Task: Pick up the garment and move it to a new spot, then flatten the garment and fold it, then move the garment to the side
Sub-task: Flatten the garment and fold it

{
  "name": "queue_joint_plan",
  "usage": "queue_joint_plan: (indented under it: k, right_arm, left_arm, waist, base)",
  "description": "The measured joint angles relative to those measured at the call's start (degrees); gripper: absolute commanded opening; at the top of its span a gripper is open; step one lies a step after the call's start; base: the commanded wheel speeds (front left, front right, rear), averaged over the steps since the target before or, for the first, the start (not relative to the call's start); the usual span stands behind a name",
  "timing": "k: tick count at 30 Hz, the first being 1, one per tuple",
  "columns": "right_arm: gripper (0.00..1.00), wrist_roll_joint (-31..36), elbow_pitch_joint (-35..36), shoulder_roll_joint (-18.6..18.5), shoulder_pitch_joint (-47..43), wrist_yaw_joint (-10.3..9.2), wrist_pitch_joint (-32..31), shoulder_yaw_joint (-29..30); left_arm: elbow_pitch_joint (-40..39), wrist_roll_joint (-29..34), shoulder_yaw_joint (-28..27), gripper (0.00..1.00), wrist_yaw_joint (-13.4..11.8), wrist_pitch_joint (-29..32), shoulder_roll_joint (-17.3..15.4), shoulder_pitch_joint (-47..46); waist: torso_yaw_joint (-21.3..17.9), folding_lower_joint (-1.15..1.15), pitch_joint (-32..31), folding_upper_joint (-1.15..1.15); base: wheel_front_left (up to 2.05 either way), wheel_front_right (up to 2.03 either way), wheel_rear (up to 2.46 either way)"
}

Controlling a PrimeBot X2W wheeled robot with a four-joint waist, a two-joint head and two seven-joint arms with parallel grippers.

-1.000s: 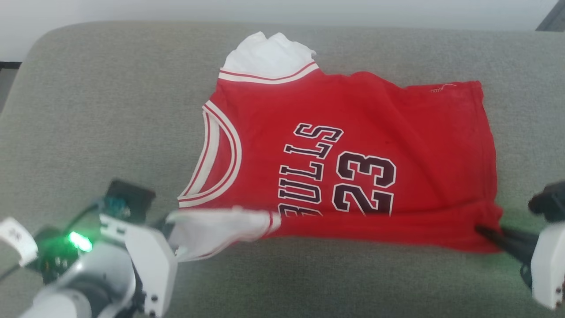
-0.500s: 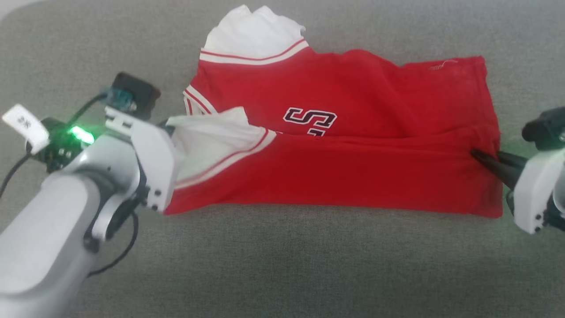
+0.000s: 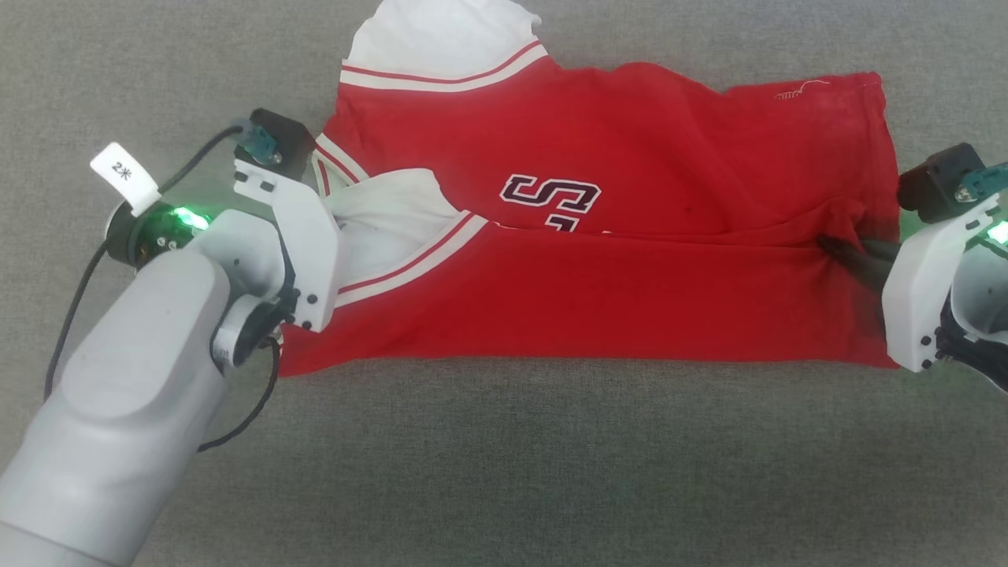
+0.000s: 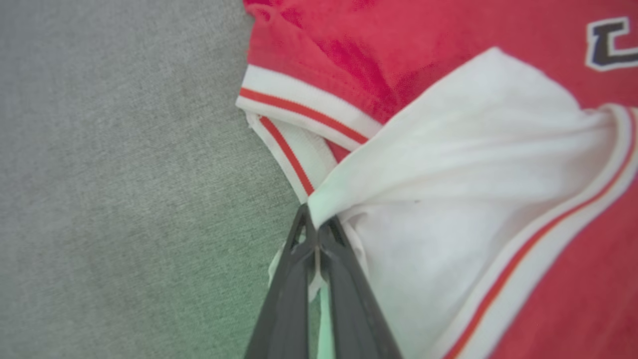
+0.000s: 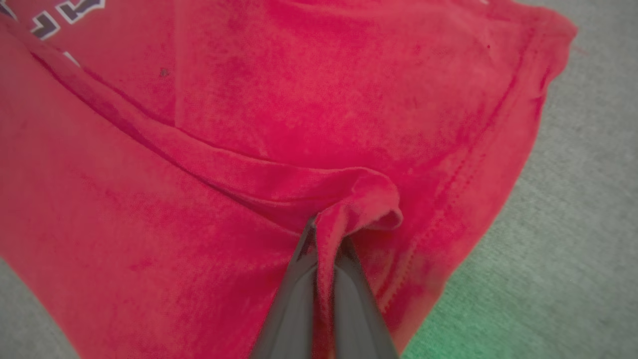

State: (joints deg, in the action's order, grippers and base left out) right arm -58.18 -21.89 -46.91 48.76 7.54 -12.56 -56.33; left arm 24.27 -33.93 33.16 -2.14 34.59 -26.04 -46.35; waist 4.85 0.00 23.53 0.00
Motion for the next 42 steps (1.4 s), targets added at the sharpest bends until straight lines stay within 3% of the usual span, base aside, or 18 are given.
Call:
queue_joint_plan:
  k: [2,4,5,6,7,8,18,25,33,42]
  right_arm:
    - [0.23,-0.2,-0.5,0.4,0.6,0.00,-0.5,-0.3]
    - [0.47,-0.3,-0.9,0.8,1.0,0.00,-0.6,-0.5]
    - [0.85,-0.3,-1.1,1.1,1.1,-0.01,-0.6,-0.6]
    - [1.00,-0.3,-1.1,1.2,1.1,-0.01,-0.6,-0.6]
    - [1.00,-0.3,-1.1,1.2,1.1,-0.01,-0.6,-0.6]
    - [1.00,-0.3,-1.3,1.2,1.1,-0.01,0.0,-0.5]
    - [1.00,0.2,0.2,-0.1,-0.7,-0.01,10.5,5.7]
    - [1.00,6.4,-0.5,0.3,-6.2,-0.01,24.5,16.4]
    - [1.00,15.5,1.6,6.9,-15.9,-0.04,27.4,34.6]
    - [1.00,23.5,8.3,14.5,-25.9,-0.04,27.5,46.8]
  left_arm:
    - [2.6,-0.9,-0.2,0.25,0.5,-0.2,0.7,-0.9]
    - [4.2,-1.1,-0.2,0.44,1.2,-0.5,1.2,-1.4]
    - [4.8,-1.4,-0.3,0.56,1.4,-0.6,1.3,-1.8]
    - [5.2,-1.4,-0.2,0.76,1.4,-0.7,1.3,-2.1]
    - [5.2,-1.4,-0.2,0.76,1.4,-0.7,1.3,-2.1]
    - [5.4,-1.4,-0.2,1.00,1.5,-0.7,1.3,-2.6]
    - [-2.7,-2.1,-0.6,1.00,-1.1,4.4,-1.6,-1.0]
    - [-15.3,-4.2,-0.9,1.00,-7.3,12.8,-5.3,6.5]
    - [-23.7,-5.4,-2.3,1.00,-13.9,17.7,-9.3,14.0]
    - [-22.0,-7.1,-3.6,1.00,-16.9,18.4,-9.2,16.8]
  waist:
    - [-0.1,0.00,-0.2,0.00]
    - [-0.2,0.00,-0.6,0.00]
    - [-0.3,0.00,-0.8,0.00]
    - [-0.3,0.00,-1.1,0.00]
    - [-0.3,0.00,-1.1,0.00]
    - [-0.3,0.00,-1.8,0.00]
    - [-0.4,0.00,-4.5,0.00]
    - [-1.3,0.00,-5.2,0.00]
    - [-3.3,0.00,-4.8,0.00]
    - [-4.9,0.00,-3.6,0.00]
  base:
    - [0.00,0.00,0.00]
    - [0.00,0.00,0.00]
    - [0.00,0.00,0.00]
    - [0.00,0.00,0.00]
    - [0.00,0.00,0.00]
    - [0.00,0.00,0.00]
    - [0.00,0.00,0.00]
    - [0.00,0.00,0.00]
    - [0.00,0.00,0.00]
    - [0.00,0.00,0.00]
